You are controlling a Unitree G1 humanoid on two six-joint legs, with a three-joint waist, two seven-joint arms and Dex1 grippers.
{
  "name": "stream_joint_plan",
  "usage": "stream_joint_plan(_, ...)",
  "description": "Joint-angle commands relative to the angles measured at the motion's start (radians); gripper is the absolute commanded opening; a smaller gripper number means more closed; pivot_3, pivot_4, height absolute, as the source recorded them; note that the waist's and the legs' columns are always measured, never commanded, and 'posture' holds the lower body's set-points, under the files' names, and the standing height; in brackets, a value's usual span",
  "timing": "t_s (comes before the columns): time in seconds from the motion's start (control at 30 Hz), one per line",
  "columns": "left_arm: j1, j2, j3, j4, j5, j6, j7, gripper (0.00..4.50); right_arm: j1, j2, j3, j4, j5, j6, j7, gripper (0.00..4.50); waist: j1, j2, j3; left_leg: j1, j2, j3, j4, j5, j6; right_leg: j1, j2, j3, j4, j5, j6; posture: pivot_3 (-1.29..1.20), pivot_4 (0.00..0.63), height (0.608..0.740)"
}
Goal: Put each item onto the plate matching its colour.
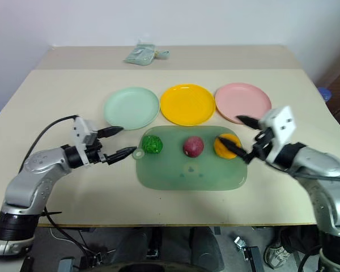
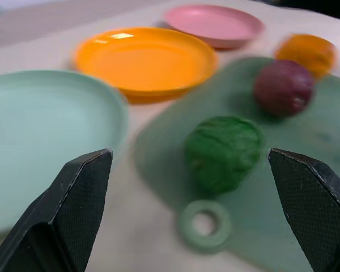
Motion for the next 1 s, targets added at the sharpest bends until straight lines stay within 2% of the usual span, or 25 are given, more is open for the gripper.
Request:
stream_joint_plan(0.03, -0.059, -0.007, -0.051, 0.027, 0.015, -0.007, -0.042, 4.50, 0.043, -0.009, -0.049, -0.015, 0.000, -0.016, 0.004, 4.27, 0.005, -0.001, 0.000, 0.000, 0.000, 0.000, 0.001, 0.000, 0.000, 0.000, 0.000, 0.000, 0.000, 0.000, 0.000, 0.00, 0.150, 0.740)
stream_joint_plan(0.17, -0.118, -0.039, -0.097, 0.101, 0.059, -0.031, -0.038, 4.50, 0.139, -0.043, -0.154, -0.012, 0.021, -0.016, 0.058, 4.27, 0.020, -0.001, 0.000, 0.000, 0.000, 0.000, 0.002, 0.000, 0.000, 0.001, 0.000, 0.000, 0.000, 0.000, 0.000, 0.00, 0.150, 0.740)
stream_joint_plan(0.37, -0.171, -0.079, -0.135, 0.186, 0.107, -0.071, -0.046, 4.50, 0.310, -0.066, -0.320, 0.052, -0.029, -0.077, 0.137, 4.27, 0.020, -0.001, 0.000, 0.000, 0.000, 0.000, 0.001, -0.001, 0.003, 0.001, 0.000, 0.000, 0.001, 0.000, 0.000, 0.00, 0.150, 0.740)
stream_joint_plan(0.6, -0.230, -0.124, -0.182, 0.256, 0.167, -0.100, -0.047, 4.50, 0.337, -0.046, -0.330, 0.102, -0.070, -0.139, 0.146, 4.27, 0.019, -0.001, 0.000, 0.001, 0.000, 0.000, 0.002, -0.002, 0.004, 0.001, 0.001, 0.000, 0.002, 0.000, 0.000, 0.00, 0.150, 0.740)
stream_joint_plan(0.63, -0.232, -0.123, -0.186, 0.264, 0.179, -0.109, -0.047, 3.95, 0.335, -0.042, -0.325, 0.104, -0.074, -0.146, 0.144, 4.50, 0.019, -0.001, 0.000, 0.001, 0.000, 0.000, 0.002, -0.002, 0.004, 0.001, 0.001, 0.000, 0.002, 0.000, 0.000, 0.00, 0.150, 0.740)
stream_joint_plan(0.67, -0.232, -0.122, -0.185, 0.270, 0.185, -0.113, -0.046, 3.66, 0.332, -0.037, -0.320, 0.109, -0.076, -0.155, 0.143, 4.50, 0.019, -0.001, 0.000, 0.001, 0.000, 0.000, 0.002, -0.001, 0.002, 0.001, 0.001, 0.000, 0.002, 0.000, 0.000, 0.00, 0.150, 0.740)
stream_joint_plan(0.77, -0.227, -0.121, -0.176, 0.270, 0.186, -0.117, -0.048, 2.19, 0.327, -0.031, -0.310, 0.125, -0.083, -0.174, 0.147, 4.50, 0.020, -0.001, 0.000, 0.001, 0.000, 0.000, 0.002, 0.000, 0.000, 0.001, 0.001, 0.000, 0.002, 0.000, 0.000, 0.00, 0.150, 0.740)
stream_joint_plan(0.8, -0.223, -0.122, -0.168, 0.266, 0.185, -0.119, -0.040, 1.99, 0.327, -0.029, -0.306, 0.134, -0.086, -0.185, 0.151, 4.50, 0.020, -0.001, 0.000, 0.001, 0.000, 0.000, 0.002, 0.000, 0.000, 0.001, 0.001, 0.000, 0.002, 0.000, 0.000, 0.00, 0.150, 0.740)
stream_joint_plan(0.9, -0.225, -0.148, -0.098, 0.256, 0.140, -0.097, 0.018, 1.96, 0.323, -0.024, -0.291, 0.156, -0.095, -0.219, 0.163, 4.50, 0.021, -0.001, 0.000, 0.001, 0.000, 0.000, 0.002, 0.000, 0.000, 0.001, 0.001, 0.000, 0.002, 0.000, 0.000, 0.00, 0.150, 0.740)
stream_joint_plan(1.0, -0.277, -0.192, -0.002, 0.289, 0.166, -0.092, 0.202, 1.96, 0.296, -0.014, -0.261, 0.157, -0.099, -0.240, 0.153, 4.50, 0.021, -0.001, 0.000, 0.001, 0.000, 0.000, 0.003, 0.000, 0.000, 0.001, 0.001, 0.000, 0.002, 0.000, 0.000, 0.00, 0.150, 0.740)
